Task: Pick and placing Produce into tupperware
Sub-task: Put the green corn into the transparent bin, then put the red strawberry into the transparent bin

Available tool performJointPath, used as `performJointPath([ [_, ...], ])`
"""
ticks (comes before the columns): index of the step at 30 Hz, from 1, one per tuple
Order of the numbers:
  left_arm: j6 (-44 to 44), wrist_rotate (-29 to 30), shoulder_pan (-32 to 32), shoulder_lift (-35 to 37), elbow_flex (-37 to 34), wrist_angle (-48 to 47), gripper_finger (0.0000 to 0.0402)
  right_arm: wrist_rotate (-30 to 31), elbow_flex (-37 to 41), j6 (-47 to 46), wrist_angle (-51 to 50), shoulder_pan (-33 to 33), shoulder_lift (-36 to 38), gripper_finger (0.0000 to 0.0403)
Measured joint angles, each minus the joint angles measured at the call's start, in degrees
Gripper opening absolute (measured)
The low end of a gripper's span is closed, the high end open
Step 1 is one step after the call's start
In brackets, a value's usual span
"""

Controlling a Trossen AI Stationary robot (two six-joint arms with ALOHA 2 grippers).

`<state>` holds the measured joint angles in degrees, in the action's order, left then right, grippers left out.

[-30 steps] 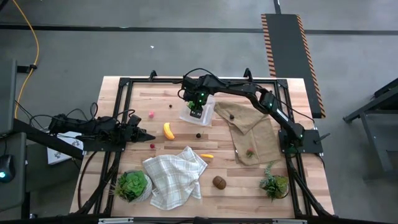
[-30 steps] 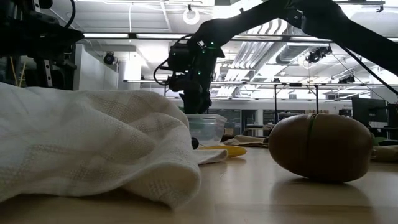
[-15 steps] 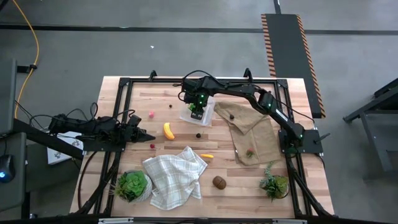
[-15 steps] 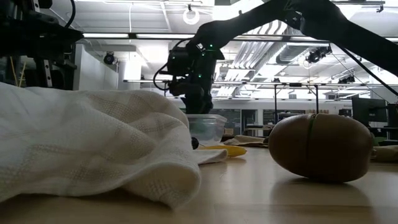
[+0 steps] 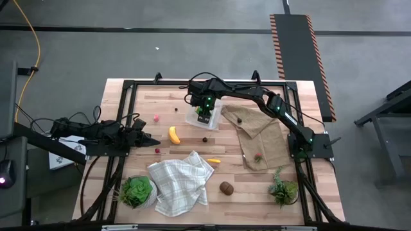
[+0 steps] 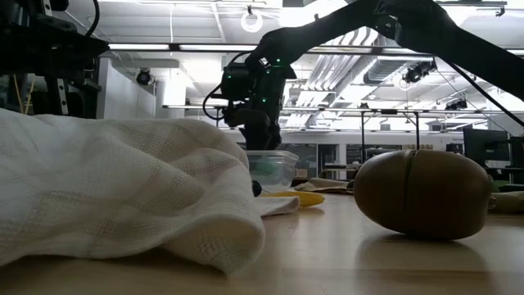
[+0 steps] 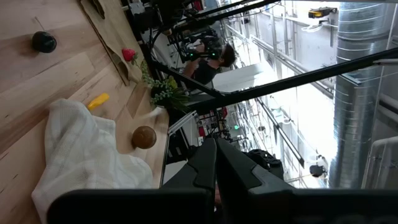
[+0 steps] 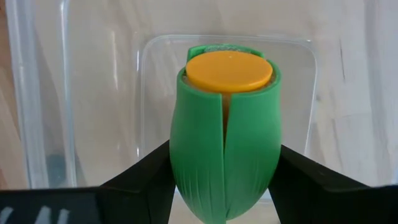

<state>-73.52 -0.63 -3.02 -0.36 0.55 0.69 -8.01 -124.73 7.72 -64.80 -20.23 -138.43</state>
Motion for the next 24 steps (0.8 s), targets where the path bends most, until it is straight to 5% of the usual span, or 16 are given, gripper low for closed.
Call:
performJointPath([
  [7, 0.0, 0.0, 0.0, 0.0, 0.0, 0.0, 0.0001, -0.1, 0.0, -0.1, -0.1, 0.0, 0.0, 0.0244],
  [24, 0.0, 0.0, 0.0, 0.0, 0.0, 0.0, 0.0001, -0.1, 0.0, -0.2, -1.4, 0.0, 0.0, 0.0248],
])
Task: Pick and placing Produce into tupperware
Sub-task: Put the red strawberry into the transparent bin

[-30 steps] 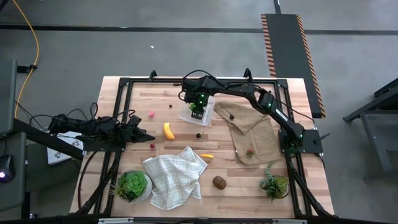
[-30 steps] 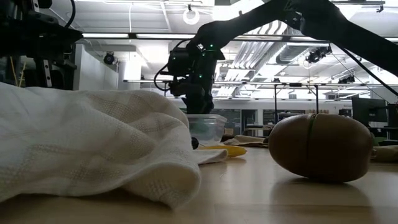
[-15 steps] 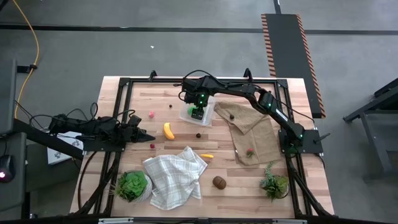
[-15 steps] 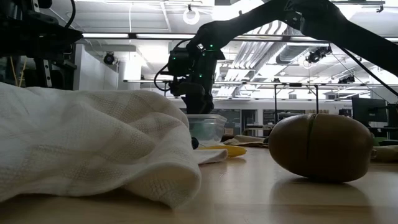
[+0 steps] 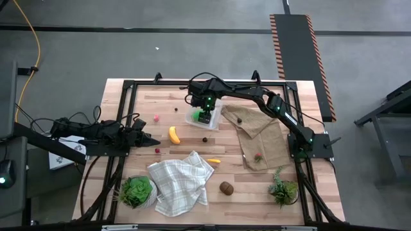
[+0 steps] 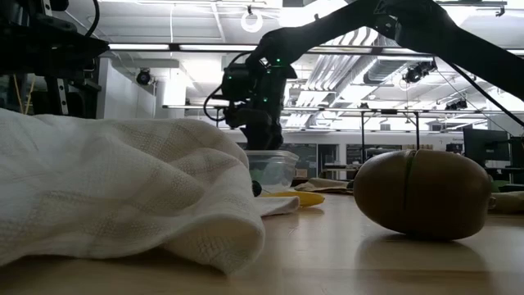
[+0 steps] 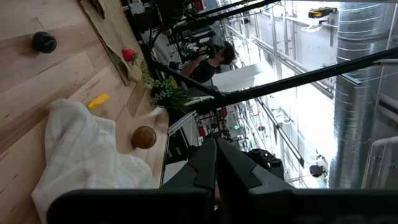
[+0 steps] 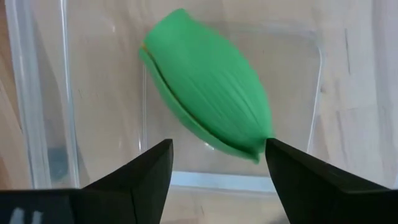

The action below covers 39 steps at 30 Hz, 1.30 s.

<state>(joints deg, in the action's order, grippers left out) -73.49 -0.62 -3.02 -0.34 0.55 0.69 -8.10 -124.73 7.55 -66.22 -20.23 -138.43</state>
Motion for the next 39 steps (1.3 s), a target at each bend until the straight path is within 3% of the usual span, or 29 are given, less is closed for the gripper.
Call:
performJointPath([
  [8, 0.0, 0.0, 0.0, 0.0, 0.0, 0.0, 0.0001, 0.0, -1.1, -0.2, -3.0, 0.0, 0.0, 0.0248],
  [16, 0.0, 0.0, 0.0, 0.0, 0.0, 0.0, 0.0001, 0.2, -10.4, -1.6, -3.1, 0.0, 0.2, 0.0248],
  [21, 0.0, 0.0, 0.0, 0.0, 0.0, 0.1, 0.0001, 0.5, -8.4, -3.8, 1.8, -0.3, 4.7, 0.0248],
  [39, 0.0, 0.0, 0.0, 0.0, 0.0, 0.0, 0.0001, -2.6, -8.3, -10.2, 2.6, -0.4, 16.9, 0.0248],
])
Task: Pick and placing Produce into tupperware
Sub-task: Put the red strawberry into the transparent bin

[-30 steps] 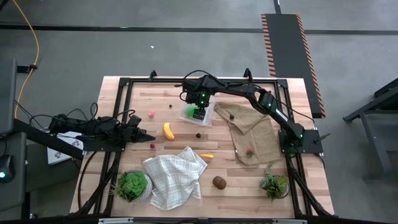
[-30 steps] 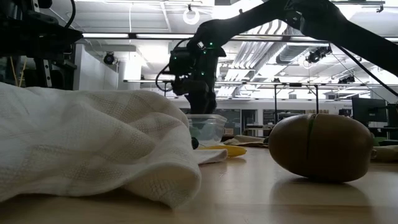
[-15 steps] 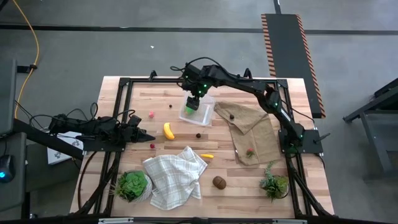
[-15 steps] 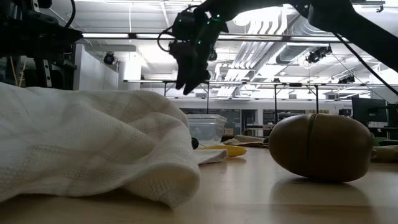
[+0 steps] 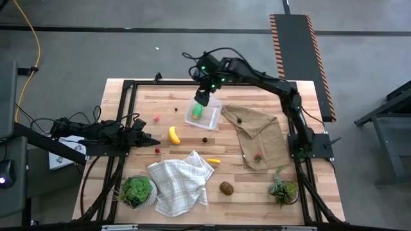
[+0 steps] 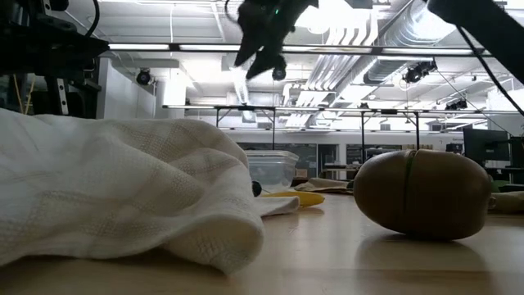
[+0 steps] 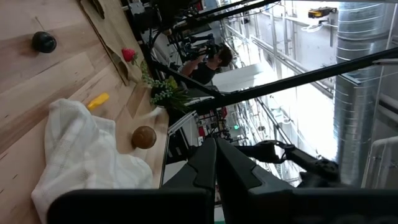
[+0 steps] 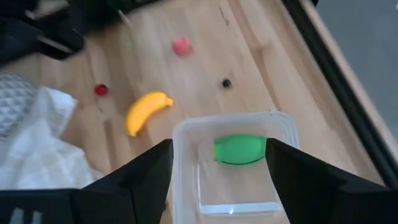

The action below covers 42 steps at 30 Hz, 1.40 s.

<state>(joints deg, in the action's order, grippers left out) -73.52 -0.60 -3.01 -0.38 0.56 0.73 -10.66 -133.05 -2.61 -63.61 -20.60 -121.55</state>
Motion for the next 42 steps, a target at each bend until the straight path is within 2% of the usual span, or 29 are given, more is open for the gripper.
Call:
performJointPath([
  [8, 0.0, 0.2, 0.0, 0.0, 0.0, 0.0, 0.0001, 0.0, 0.0, 0.1, 0.0, 0.3, 10.7, 0.0248],
  [23, 0.2, 1.2, 0.0, 0.0, 0.0, 0.0, 0.0001, 2.0, 0.0, 1.4, -6.9, 0.0, 28.0, 0.0248],
  [35, 0.2, 1.3, 0.0, 0.0, 0.0, 0.1, 0.0001, 6.1, 0.0, 2.6, -11.5, -0.1, 34.6, 0.0248],
  [42, 0.2, 2.8, 0.0, 0.0, 0.0, 0.4, 0.0001, 6.2, 0.0, 2.6, -17.7, 0.2, 36.4, 0.0248],
])
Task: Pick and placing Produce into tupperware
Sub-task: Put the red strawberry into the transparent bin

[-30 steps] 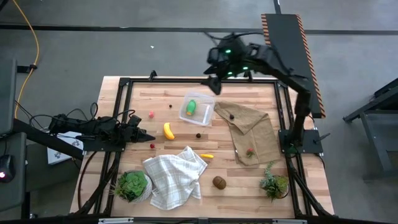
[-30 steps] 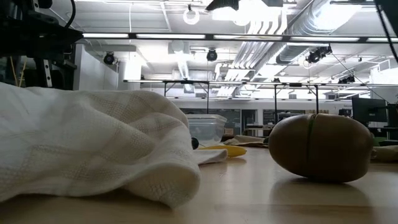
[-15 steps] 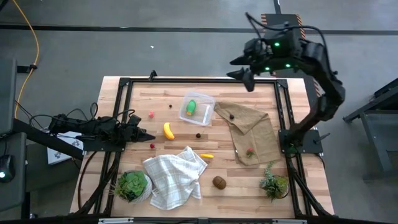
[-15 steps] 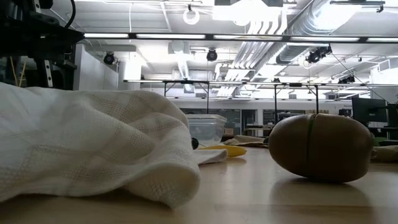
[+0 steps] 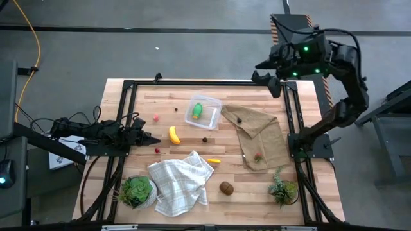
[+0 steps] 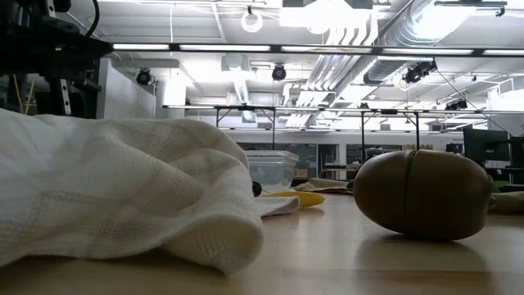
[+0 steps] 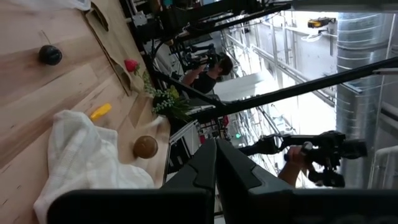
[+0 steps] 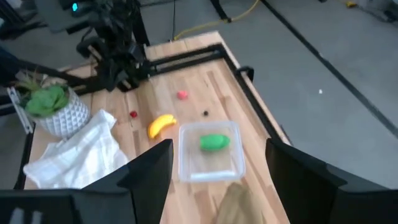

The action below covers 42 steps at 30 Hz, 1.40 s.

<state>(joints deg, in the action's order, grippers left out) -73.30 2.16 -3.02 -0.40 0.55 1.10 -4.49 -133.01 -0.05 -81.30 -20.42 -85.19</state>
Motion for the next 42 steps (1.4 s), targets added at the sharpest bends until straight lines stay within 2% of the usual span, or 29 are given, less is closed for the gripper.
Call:
performJointPath([
  [7, 0.0, 0.4, 0.0, 0.0, 0.0, 0.1, 0.0001, 0.0, 0.2, -0.6, -0.7, 1.9, 0.2, 0.0248],
  [10, 0.0, 0.4, 0.0, 0.0, 0.0, 0.1, 0.0001, 0.0, 3.8, -0.2, 0.6, 2.3, 0.9, 0.0248],
  [13, 0.0, 0.4, 0.0, 0.0, 0.0, 0.1, 0.0001, -0.1, 12.2, -0.4, 5.6, 2.3, 3.8, 0.0248],
  [19, 0.0, 0.4, 0.0, 0.0, 0.0, 0.1, 0.0001, -1.2, 36.9, -4.6, 23.1, 2.0, 14.6, 0.0248],
  [23, 0.0, 0.4, 0.0, 0.0, 0.0, 0.1, 0.0001, -1.4, 50.2, -11.4, 29.1, 1.0, 21.9, 0.0248],
  [30, 0.0, 0.4, 0.0, 0.0, 0.0, 0.1, 0.0001, -1.3, 65.9, -29.3, 28.9, 0.7, 32.1, 0.0248],
  [36, 0.0, 0.4, 0.0, 0.0, 0.0, 0.1, 0.0001, -1.2, 74.7, -41.4, 28.8, 2.5, 37.8, 0.0248],
  [42, 0.0, 0.4, 0.0, 0.0, 0.0, 0.1, 0.0001, -1.2, 79.8, -53.8, 27.5, 7.1, 39.3, 0.0248],
])
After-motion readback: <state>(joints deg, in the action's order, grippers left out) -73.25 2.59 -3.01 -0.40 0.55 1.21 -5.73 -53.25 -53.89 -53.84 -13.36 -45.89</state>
